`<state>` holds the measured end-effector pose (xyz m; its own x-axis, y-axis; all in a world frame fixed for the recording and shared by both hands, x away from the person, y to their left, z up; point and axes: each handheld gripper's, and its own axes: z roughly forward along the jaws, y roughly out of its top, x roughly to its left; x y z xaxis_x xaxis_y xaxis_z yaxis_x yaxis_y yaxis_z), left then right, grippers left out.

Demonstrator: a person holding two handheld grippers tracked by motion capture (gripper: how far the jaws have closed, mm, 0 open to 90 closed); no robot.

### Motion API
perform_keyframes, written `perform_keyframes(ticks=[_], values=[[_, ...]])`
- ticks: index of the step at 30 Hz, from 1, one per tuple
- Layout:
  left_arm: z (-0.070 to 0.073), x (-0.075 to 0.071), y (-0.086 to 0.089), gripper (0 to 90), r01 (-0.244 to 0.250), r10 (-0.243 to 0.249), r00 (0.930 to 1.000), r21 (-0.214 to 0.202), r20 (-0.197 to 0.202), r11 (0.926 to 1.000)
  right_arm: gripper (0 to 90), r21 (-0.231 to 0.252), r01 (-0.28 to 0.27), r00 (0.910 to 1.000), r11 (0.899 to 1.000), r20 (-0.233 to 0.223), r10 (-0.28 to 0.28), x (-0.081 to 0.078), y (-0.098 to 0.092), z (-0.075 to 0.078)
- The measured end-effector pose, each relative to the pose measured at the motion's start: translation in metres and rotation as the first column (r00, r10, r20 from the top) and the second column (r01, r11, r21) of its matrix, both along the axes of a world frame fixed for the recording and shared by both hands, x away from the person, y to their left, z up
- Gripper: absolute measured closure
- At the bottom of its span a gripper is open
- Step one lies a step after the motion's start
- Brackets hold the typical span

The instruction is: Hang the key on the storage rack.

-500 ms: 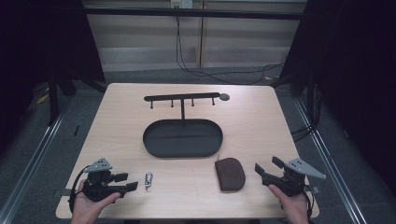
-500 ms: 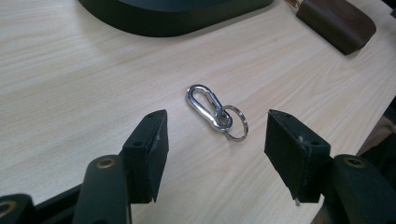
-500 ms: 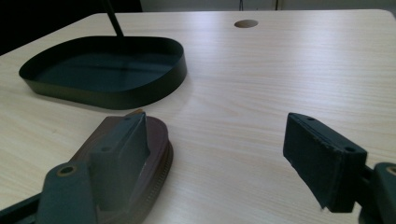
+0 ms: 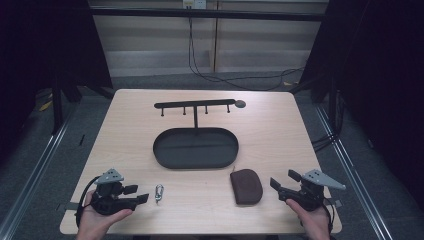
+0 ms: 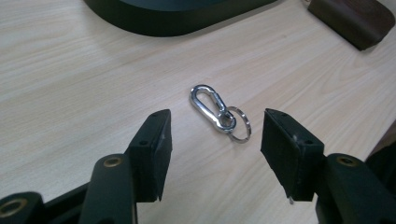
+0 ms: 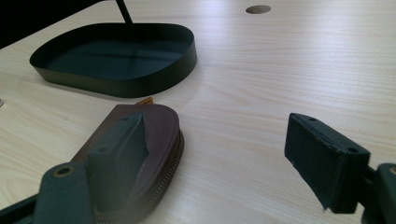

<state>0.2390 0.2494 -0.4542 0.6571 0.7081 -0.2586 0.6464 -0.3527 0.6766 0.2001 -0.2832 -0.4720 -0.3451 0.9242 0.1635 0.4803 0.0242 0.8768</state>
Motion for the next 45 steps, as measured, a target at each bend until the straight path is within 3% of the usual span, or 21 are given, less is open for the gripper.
perform_keyframes(ticks=[5, 10, 13, 17, 21, 23, 26, 35, 37, 39, 45], values=[[0.003, -0.002, 0.000, 47.8, 0.027, -0.027, 0.9996, -0.013, -0.004, 0.9996, 21.6, -0.014, -0.020, 0.9997, 1.000, -0.011, 0.020, 0.000, 0.003, 0.000], [0.005, 0.000, -0.005, 54.3, 0.015, -0.015, 0.9999, 0.052, -0.002, 0.9985, 22.1, -0.012, -0.031, 0.9994, 0.999, -0.015, 0.031, 0.000, 0.004, 0.001], [0.006, 0.000, -0.009, 55.1, 0.025, -0.025, 0.9997, 0.062, -0.009, 0.9977, 22.2, -0.003, -0.027, 0.9994, 1.000, -0.022, 0.027, 0.000, 0.003, 0.001], [0.010, 0.004, -0.012, 55.3, 0.058, -0.057, 0.9978, 0.013, -0.034, 0.9983, 22.2, 0.000, -0.027, 0.9994, 1.000, -0.021, 0.027, 0.000, 0.002, 0.002], [0.014, 0.008, -0.019, 55.2, 0.076, -0.076, 0.9956, 0.006, -0.055, 0.9971, 22.0, -0.006, -0.036, 0.9990, 0.999, -0.029, 0.035, 0.001, 0.004, 0.002], [0.016, 0.009, -0.022, 55.9, 0.089, -0.086, 0.9941, 0.044, -0.066, 0.9951, 21.9, -0.009, -0.036, 0.9989, 0.999, -0.030, 0.036, 0.001, 0.004, 0.002], [0.017, 0.012, -0.026, 54.8, 0.069, -0.062, 0.9961, 0.118, -0.062, 0.9906, 21.8, -0.005, -0.038, 0.9988, 0.999, -0.033, 0.037, 0.001, 0.004, 0.002], [0.025, 0.019, -0.036, 57.2, 0.125, -0.114, 0.9904, 0.151, -0.078, 0.9806, 21.6, -0.003, -0.051, 0.9977, 0.999, -0.044, 0.051, 0.001, 0.004, 0.002], [0.027, 0.021, -0.040, 56.6, 0.159, -0.145, 0.9852, 0.166, -0.091, 0.9733, 21.6, -0.001, -0.052, 0.9976, 0.999, -0.046, 0.052, 0.001, 0.004, 0.001], [0.029, 0.023, -0.043, 52.0, 0.176, -0.158, 0.9806, 0.162, -0.116, 0.9710, 21.6, 0.003, -0.052, 0.9976, 0.999, -0.046, 0.052, 0.001, 0.004, 0.001], [0.034, 0.031, -0.054, 58.3, 0.189, -0.167, 0.9794, 0.218, -0.113, 0.9575, 21.1, 0.002, -0.054, 0.9973, 0.999, -0.049, 0.054, 0.002, 0.004, 0.001]])
